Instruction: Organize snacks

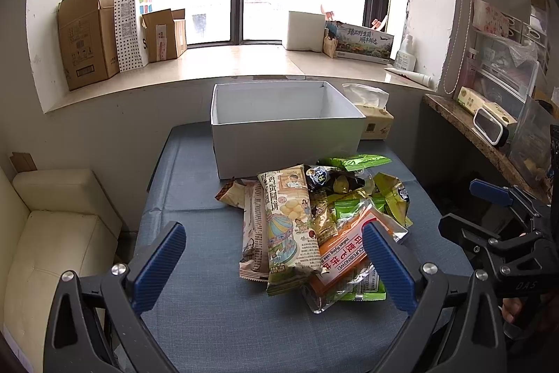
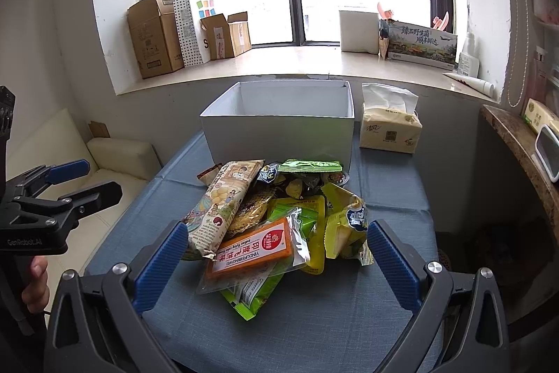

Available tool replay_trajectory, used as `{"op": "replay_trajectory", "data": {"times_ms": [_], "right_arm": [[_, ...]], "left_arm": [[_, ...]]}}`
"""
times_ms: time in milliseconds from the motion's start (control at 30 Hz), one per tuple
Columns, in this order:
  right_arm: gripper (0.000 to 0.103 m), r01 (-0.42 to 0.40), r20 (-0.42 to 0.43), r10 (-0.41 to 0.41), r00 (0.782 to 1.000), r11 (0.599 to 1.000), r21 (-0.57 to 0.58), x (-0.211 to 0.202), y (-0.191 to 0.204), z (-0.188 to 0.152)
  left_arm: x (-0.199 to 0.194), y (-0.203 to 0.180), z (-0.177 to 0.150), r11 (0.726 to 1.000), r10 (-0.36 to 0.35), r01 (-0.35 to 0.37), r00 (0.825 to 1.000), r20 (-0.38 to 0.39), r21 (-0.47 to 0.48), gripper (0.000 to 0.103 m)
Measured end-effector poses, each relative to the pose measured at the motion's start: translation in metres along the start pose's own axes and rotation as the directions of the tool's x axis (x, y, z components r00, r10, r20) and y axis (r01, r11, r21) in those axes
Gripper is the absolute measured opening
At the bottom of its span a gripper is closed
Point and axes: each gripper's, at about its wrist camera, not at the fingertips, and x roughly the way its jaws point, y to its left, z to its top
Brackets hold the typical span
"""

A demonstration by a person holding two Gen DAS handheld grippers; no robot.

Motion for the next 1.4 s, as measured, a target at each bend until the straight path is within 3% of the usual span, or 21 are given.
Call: {"op": "replay_trajectory", "data": {"times_ms": [1400], "right_arm": [[0.103,0.000,-0.013,0.000,1.000,1.000,-0.004,0.0026,0.0004,-0.0014]], "left_arm": [[0.0022,0.0005,-0.0001,1.000,-0.004,0.004,1.000,-0.004,0.001,0.103]]}}
